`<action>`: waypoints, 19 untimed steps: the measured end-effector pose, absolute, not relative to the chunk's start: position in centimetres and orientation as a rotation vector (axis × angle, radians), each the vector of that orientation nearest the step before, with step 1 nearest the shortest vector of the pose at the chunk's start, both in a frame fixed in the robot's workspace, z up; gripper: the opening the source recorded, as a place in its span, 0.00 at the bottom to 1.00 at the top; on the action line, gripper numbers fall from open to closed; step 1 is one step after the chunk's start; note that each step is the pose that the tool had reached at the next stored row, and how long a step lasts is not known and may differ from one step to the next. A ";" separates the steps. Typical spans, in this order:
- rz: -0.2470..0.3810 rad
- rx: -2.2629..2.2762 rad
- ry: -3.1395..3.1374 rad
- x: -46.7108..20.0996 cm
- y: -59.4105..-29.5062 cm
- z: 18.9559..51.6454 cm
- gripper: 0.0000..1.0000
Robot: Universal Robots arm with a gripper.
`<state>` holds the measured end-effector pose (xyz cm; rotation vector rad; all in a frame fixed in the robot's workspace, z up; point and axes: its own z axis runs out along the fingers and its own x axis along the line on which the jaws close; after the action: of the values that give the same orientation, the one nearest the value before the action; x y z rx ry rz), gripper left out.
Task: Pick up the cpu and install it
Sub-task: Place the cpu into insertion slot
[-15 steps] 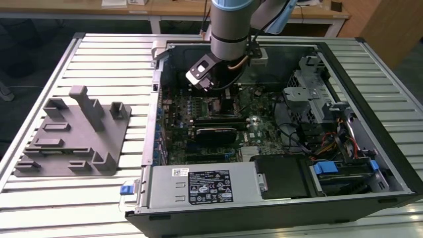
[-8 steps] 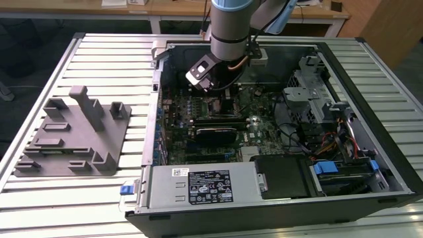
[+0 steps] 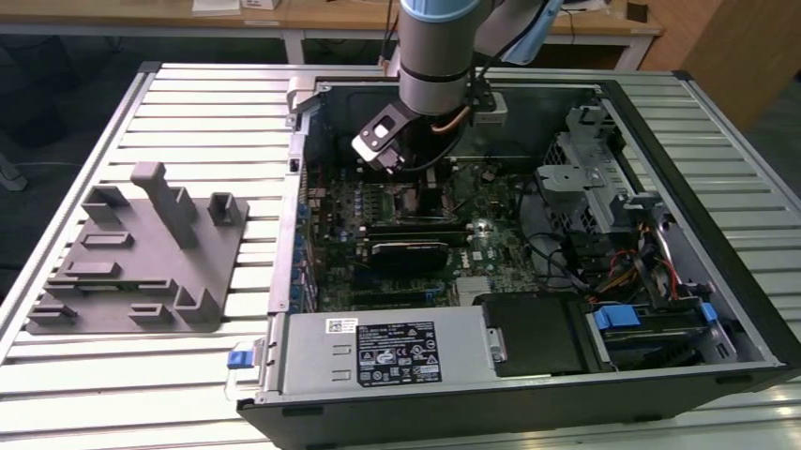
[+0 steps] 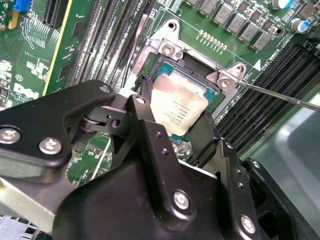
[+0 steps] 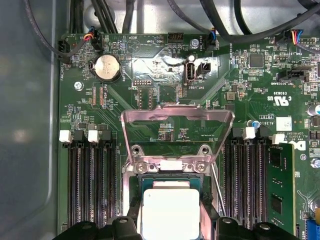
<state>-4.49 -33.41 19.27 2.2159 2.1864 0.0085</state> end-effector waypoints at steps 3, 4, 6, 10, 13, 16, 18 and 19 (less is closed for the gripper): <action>0.008 2.216 2.186 -4.5 -33.4 19.3 0.54; 0.008 2.216 2.186 -4.5 -33.4 19.2 0.54; 0.008 2.216 2.186 -4.5 -33.4 19.2 0.54; 0.008 2.216 2.186 -4.5 -33.4 19.2 0.54; 0.008 2.216 2.186 -4.5 -33.4 19.2 0.54; 0.008 2.216 2.186 -4.5 -33.4 19.2 0.54; 0.008 2.216 2.186 -4.5 -33.4 19.2 0.54; 0.008 2.216 2.186 -4.5 -33.4 19.2 0.54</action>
<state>-4.48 -33.41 19.16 2.2158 2.1864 0.0081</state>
